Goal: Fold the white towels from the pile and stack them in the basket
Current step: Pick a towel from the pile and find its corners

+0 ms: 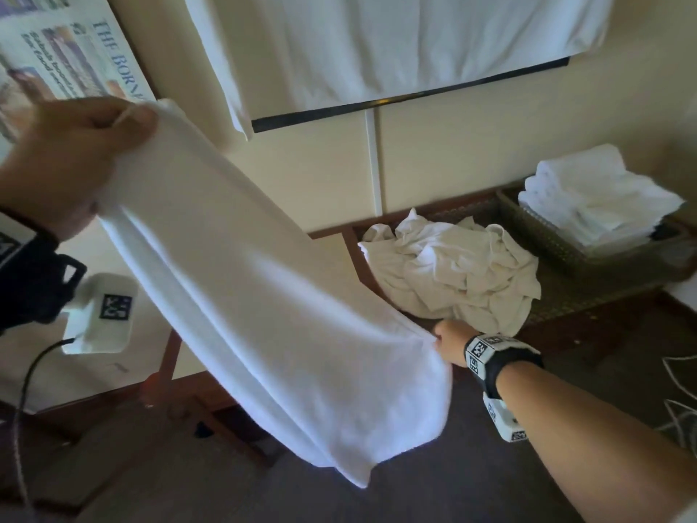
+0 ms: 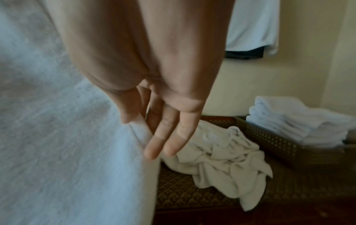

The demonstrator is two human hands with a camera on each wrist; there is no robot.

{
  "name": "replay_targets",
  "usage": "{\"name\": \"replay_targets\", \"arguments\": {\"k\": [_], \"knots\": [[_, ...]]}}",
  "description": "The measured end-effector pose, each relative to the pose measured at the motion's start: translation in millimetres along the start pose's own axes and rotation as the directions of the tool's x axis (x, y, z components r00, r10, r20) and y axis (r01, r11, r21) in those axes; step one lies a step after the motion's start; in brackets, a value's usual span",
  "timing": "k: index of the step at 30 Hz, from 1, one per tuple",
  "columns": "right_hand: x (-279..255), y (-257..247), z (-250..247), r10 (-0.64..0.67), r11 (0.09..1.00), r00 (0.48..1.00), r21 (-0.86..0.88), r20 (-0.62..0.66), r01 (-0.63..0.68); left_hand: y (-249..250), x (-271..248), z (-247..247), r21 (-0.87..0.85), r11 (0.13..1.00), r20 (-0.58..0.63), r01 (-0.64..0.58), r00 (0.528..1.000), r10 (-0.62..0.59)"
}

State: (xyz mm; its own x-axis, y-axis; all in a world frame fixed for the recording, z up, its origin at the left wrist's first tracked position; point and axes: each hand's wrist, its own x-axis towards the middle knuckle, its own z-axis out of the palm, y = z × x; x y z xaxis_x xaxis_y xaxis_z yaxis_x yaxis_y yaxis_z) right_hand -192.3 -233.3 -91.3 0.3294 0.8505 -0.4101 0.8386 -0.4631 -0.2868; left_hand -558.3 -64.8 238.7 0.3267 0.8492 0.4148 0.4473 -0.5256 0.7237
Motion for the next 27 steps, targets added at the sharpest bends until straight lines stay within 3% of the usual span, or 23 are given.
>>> {"name": "replay_targets", "arguments": {"k": [2,4,5,8,9,11,16,18,21,23,27], "knots": [[-1,-7,-16,-0.059,0.998,0.997,-0.015,-0.044,0.058,5,-9,17,-0.090,0.995,0.068,-0.048,0.996,0.054],[-12,-35,-45,-0.199,0.957,0.967,0.179,-0.161,0.227,12,-21,41,-0.143,0.987,0.128,-0.067,0.988,0.086],[-18,-54,-63,-0.250,0.890,0.940,0.328,-0.233,0.318,13,-25,54,-0.105,0.991,0.172,-0.077,0.980,0.095],[-44,-117,-123,-0.462,0.525,0.834,0.664,-0.304,0.533,17,-41,88,0.062,0.988,0.280,-0.139,0.953,0.117],[-56,-133,-141,-0.533,0.471,0.788,0.665,-0.309,0.579,17,-44,96,0.078,0.984,0.294,-0.158,0.947,0.129],[-77,-156,-171,-0.620,0.461,0.709,0.576,-0.335,0.675,18,-47,100,0.096,0.982,0.289,-0.161,0.949,0.128],[-101,-189,-211,-0.648,0.496,0.578,0.301,-0.496,0.815,32,-55,81,0.010,0.979,0.197,-0.204,0.960,0.198],[-104,-201,-224,-0.629,0.465,0.525,0.264,-0.573,0.845,34,-55,73,-0.061,0.981,0.118,-0.185,0.975,0.191],[-113,-221,-248,-0.594,0.399,0.442,0.230,-0.673,0.887,29,-61,65,-0.313,0.949,0.104,-0.041,0.992,0.077],[-117,-231,-264,-0.570,0.401,0.403,0.186,-0.716,0.897,18,-70,66,-0.402,0.913,0.148,0.066,0.989,-0.006],[-125,-239,-287,-0.536,0.388,0.336,0.128,-0.775,0.913,-11,-86,75,-0.531,0.833,0.215,0.155,0.976,-0.045]]}}
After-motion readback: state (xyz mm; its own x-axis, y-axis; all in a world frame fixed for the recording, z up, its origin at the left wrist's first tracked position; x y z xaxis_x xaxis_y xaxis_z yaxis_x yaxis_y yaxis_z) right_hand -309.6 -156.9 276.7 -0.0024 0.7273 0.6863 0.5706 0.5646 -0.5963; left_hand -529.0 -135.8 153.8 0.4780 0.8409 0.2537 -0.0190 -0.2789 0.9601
